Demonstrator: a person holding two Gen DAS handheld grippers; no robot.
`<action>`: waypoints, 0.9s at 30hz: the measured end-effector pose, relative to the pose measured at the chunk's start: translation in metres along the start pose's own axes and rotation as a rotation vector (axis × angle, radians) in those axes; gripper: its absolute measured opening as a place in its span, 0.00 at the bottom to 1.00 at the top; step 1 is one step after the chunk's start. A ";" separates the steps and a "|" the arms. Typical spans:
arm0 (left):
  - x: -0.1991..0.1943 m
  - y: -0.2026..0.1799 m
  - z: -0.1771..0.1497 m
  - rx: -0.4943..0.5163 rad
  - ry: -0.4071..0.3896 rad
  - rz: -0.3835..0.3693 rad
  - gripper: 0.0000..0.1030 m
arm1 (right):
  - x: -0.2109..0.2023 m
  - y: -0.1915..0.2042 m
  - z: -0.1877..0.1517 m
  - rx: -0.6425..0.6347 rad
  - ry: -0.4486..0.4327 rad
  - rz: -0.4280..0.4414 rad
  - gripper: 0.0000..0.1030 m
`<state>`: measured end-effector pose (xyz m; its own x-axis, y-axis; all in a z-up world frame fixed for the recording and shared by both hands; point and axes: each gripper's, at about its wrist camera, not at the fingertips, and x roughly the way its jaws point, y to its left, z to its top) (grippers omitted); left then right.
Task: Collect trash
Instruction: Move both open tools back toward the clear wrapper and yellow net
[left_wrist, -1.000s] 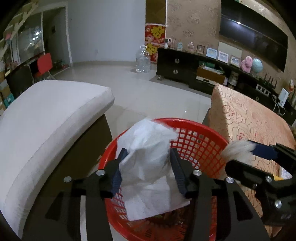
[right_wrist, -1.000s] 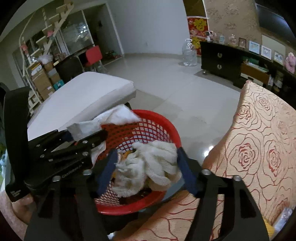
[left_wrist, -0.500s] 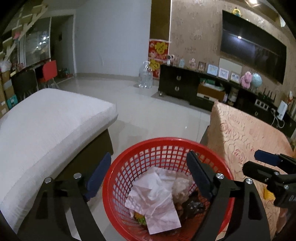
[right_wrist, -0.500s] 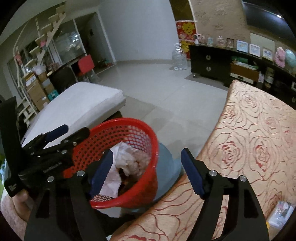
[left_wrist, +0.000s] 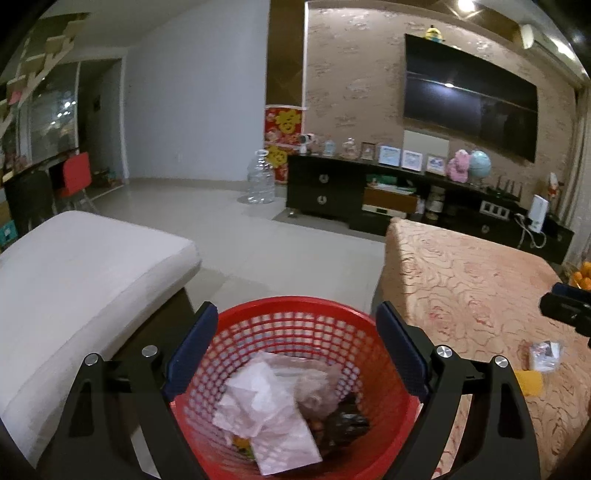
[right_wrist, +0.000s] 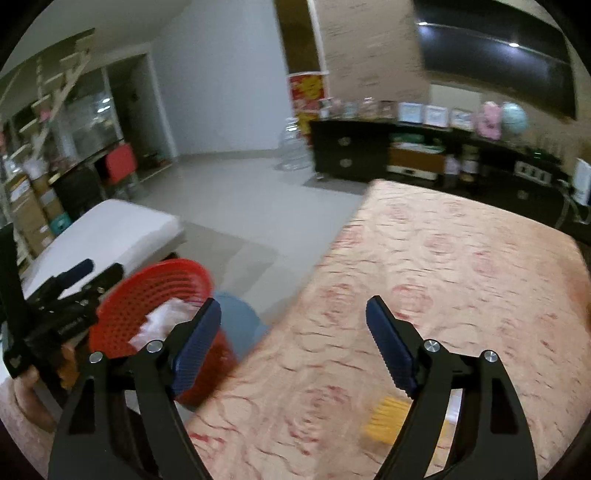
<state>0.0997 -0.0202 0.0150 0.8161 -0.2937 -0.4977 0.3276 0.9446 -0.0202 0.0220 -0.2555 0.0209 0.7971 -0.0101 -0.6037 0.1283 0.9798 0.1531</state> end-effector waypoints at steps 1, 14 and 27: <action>0.000 -0.004 0.000 0.006 -0.004 -0.010 0.82 | -0.005 -0.007 -0.003 0.012 -0.004 -0.017 0.76; 0.001 -0.077 -0.014 0.129 0.004 -0.118 0.82 | -0.072 -0.114 -0.069 0.174 -0.018 -0.319 0.79; 0.005 -0.142 -0.058 0.270 0.096 -0.213 0.82 | -0.100 -0.153 -0.119 0.254 -0.004 -0.420 0.79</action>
<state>0.0294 -0.1469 -0.0350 0.6718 -0.4523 -0.5865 0.6097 0.7874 0.0911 -0.1480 -0.3806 -0.0352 0.6474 -0.3954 -0.6516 0.5789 0.8112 0.0830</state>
